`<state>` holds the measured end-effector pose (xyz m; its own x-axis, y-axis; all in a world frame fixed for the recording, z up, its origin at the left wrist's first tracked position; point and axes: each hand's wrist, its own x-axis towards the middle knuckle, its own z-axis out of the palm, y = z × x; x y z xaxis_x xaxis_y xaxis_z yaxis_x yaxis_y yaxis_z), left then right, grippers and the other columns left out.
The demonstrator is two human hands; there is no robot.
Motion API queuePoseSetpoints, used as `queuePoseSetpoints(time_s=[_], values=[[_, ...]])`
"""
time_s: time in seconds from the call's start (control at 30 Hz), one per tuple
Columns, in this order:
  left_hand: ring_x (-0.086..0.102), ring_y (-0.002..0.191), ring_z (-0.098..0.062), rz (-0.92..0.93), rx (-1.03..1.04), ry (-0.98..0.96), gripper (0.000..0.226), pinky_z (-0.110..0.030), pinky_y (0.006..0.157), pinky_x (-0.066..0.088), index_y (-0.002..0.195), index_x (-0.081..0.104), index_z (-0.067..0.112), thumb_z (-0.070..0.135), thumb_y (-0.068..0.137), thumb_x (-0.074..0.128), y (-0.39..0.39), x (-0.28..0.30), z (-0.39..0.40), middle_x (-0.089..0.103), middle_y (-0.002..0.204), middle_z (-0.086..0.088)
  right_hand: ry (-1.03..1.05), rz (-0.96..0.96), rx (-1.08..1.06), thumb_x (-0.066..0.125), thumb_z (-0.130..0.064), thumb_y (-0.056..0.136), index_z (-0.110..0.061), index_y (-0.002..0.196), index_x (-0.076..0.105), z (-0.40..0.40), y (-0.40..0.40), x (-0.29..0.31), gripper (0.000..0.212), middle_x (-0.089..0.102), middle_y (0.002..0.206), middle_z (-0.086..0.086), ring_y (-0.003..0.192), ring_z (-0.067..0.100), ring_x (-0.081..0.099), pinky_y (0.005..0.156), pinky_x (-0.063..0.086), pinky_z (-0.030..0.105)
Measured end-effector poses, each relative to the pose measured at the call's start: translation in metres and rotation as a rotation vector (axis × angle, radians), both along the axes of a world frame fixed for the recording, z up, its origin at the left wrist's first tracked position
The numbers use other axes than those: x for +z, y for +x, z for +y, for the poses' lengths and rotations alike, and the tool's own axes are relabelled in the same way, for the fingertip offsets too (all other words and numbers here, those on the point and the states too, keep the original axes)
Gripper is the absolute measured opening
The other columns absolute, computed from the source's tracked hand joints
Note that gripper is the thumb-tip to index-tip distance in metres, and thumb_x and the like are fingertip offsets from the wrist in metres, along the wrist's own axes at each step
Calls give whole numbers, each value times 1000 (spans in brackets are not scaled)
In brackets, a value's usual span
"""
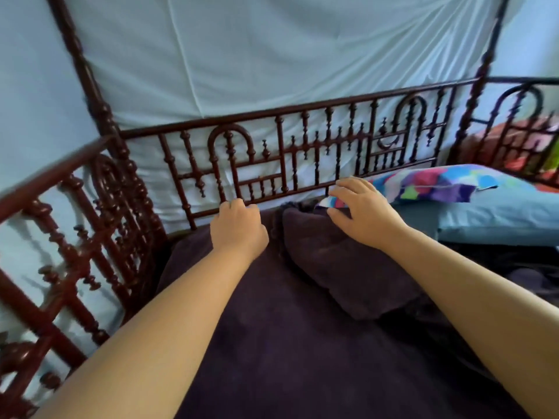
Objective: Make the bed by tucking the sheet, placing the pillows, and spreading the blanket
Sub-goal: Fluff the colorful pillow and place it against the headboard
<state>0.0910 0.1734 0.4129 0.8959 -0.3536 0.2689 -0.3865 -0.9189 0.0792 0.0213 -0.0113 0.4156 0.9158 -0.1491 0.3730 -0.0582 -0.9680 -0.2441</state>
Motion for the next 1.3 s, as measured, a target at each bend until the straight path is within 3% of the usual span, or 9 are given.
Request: queuePoseSetpoints(time_s=[0.33,0.5,0.63,0.73,0.87,1.0,1.17,1.23,1.3], values=[[49,116,-32,4,-107,-31,30,-40,90,45,114,58,4,16,93,40,-12,52,-140,53,123,-14,67,-24,-184,50,-19,91,-4,120,58,-161,-37,59,33,52,134,15,128,30,42,105,35,38],[52,114,-32,111,2,-106,31,-41,91,47,117,57,7,18,93,40,8,44,-235,52,126,-12,300,-47,-273,52,-14,90,0,117,58,-267,-20,52,31,62,121,20,111,34,57,95,42,37],[53,115,-30,220,66,-131,33,-39,89,47,122,56,10,21,94,41,21,24,-305,51,128,-11,452,119,-367,48,-19,92,-3,123,55,-345,-1,27,35,62,122,16,116,31,54,95,41,32],[54,114,-29,260,73,-116,32,-38,88,48,121,55,10,23,96,40,32,8,-346,51,128,-11,524,209,-427,43,-21,93,-4,99,62,-389,19,8,26,64,99,16,107,31,54,82,44,31],[55,114,-27,311,97,-109,35,-35,88,47,121,56,12,28,96,37,55,-13,-386,56,126,-10,879,267,-556,43,-36,94,3,130,42,-431,56,-26,53,47,114,17,103,34,48,84,48,41],[56,112,-28,435,108,-157,33,-34,91,46,113,59,12,31,97,37,82,-35,-411,60,122,-11,1348,282,-627,55,-48,84,-7,132,39,-453,99,-66,65,46,112,12,98,31,51,74,49,43],[53,119,-28,572,108,-207,46,-33,96,44,127,50,11,42,96,40,121,-55,-435,54,131,-11,1532,188,-630,67,-57,65,-8,131,44,-489,152,-110,85,55,129,15,111,34,58,93,50,49],[53,121,-28,632,112,-229,57,-36,97,48,137,40,12,48,93,42,137,-67,-445,51,136,-11,1655,130,-707,77,-55,37,-16,134,40,-511,168,-130,112,57,128,9,107,33,60,92,50,48],[49,126,-29,661,115,-259,62,-36,100,44,141,35,12,51,93,40,149,-81,-455,47,140,-13,1746,55,-747,81,-46,29,-18,135,36,-524,172,-143,118,59,125,7,102,31,62,84,52,44]])
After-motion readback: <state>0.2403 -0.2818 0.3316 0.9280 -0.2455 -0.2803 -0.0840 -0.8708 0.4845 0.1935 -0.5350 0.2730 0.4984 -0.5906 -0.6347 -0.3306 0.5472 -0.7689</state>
